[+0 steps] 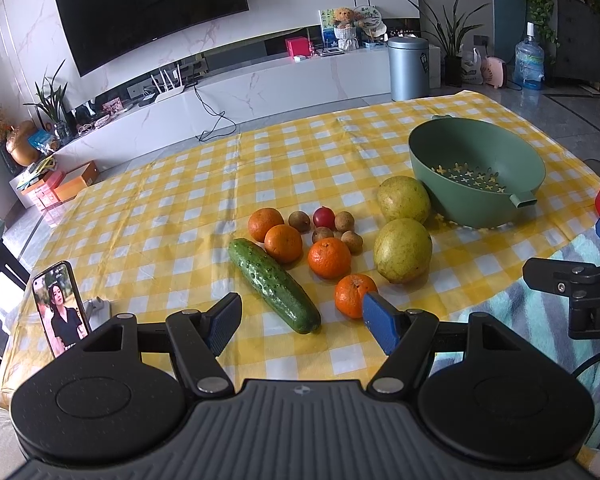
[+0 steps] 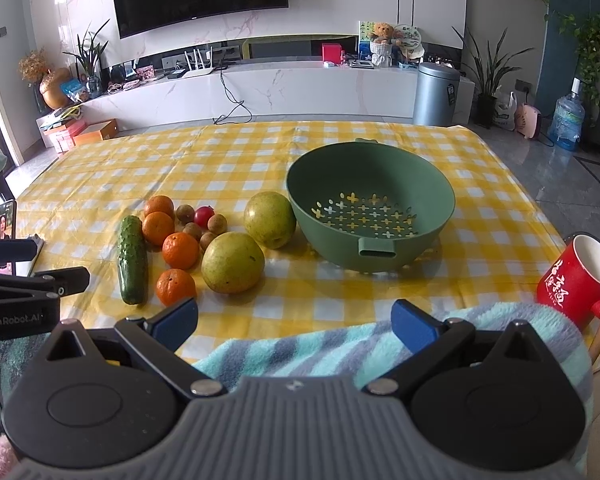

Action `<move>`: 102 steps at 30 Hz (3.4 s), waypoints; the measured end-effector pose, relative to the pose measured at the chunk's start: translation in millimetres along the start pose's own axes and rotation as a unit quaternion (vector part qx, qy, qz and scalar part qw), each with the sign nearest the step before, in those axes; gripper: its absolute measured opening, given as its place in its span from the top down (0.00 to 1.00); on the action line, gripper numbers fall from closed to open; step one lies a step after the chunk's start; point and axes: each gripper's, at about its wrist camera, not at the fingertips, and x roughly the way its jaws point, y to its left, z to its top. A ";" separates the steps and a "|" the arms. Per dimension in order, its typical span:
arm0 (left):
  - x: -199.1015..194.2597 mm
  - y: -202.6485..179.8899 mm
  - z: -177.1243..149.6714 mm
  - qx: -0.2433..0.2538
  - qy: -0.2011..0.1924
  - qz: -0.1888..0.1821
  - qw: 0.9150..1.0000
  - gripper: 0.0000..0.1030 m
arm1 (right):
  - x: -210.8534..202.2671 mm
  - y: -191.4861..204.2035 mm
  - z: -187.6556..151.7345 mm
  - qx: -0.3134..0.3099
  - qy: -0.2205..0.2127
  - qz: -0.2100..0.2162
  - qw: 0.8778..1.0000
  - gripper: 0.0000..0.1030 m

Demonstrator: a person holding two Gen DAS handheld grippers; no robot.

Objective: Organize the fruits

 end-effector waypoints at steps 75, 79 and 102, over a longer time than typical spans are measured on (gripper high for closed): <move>146.4 -22.9 9.8 0.039 0.102 -0.113 0.988 0.52 | 176.9 6.3 19.3 0.140 0.086 0.166 0.972 0.38; 146.1 -22.6 9.1 0.035 0.099 -0.112 0.988 0.53 | 175.8 8.5 19.0 0.129 0.083 0.162 0.975 0.39; 78.0 -17.0 30.8 -0.009 0.030 -0.088 0.996 0.54 | 89.6 -16.9 26.3 0.116 -0.051 0.167 0.978 0.39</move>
